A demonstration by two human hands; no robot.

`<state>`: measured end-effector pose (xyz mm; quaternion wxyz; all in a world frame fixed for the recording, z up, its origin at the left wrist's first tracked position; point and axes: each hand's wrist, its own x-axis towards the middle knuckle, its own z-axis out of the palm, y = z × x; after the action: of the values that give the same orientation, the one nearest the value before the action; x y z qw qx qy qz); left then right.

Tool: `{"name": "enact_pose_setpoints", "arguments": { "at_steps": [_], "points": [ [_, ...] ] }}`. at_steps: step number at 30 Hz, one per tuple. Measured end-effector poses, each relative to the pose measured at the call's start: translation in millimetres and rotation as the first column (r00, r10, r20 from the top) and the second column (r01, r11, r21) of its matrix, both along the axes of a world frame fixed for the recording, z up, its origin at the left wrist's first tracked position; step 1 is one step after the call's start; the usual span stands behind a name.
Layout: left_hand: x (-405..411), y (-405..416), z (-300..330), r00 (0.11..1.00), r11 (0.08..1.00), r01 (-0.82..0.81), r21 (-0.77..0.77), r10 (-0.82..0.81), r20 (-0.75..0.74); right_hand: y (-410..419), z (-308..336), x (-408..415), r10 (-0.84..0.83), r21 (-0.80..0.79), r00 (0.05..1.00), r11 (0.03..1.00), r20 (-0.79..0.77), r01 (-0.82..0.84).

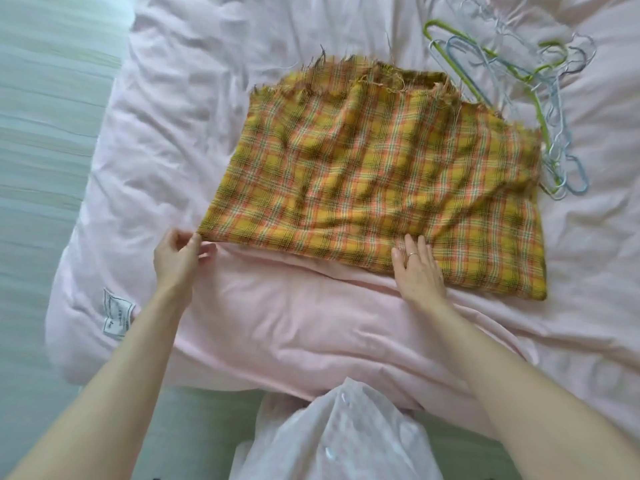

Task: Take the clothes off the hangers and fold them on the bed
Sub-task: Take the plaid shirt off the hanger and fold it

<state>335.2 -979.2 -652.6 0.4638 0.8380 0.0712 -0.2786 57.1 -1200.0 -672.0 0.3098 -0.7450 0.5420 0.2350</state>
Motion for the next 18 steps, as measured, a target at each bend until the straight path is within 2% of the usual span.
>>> {"name": "enact_pose_setpoints", "arguments": {
  "at_steps": [3, 9, 12, 14, 18],
  "points": [
    [1, 1, -9, 0.995, 0.998, -0.053, -0.018, 0.051, -0.081, -1, -1, 0, 0.031, 0.017, 0.999, 0.999, -0.024, -0.030],
    [10, -6, -12, 0.983, 0.999, -0.048, 0.014, 0.049, -0.177, -6, 6, 4, 0.009, 0.030, 0.998, 1.000, -0.054, -0.007],
    [21, -24, -6, 0.995, 0.995, 0.077, 0.068, -0.073, -0.064, -1, 16, 18, 0.023, -0.067, 1.000, 0.997, -0.014, -0.023],
    [24, -42, -3, 0.978, 0.971, 0.203, 0.126, -0.208, 0.027, 4, 21, 34, 0.113, -0.125, 0.993, 0.986, 0.036, -0.108],
    [37, -70, -10, 0.936, 0.928, 0.329, 0.176, -0.345, 0.069, 17, 23, 67, 0.301, -0.156, 0.946, 0.946, 0.116, -0.282]
  ]
}}
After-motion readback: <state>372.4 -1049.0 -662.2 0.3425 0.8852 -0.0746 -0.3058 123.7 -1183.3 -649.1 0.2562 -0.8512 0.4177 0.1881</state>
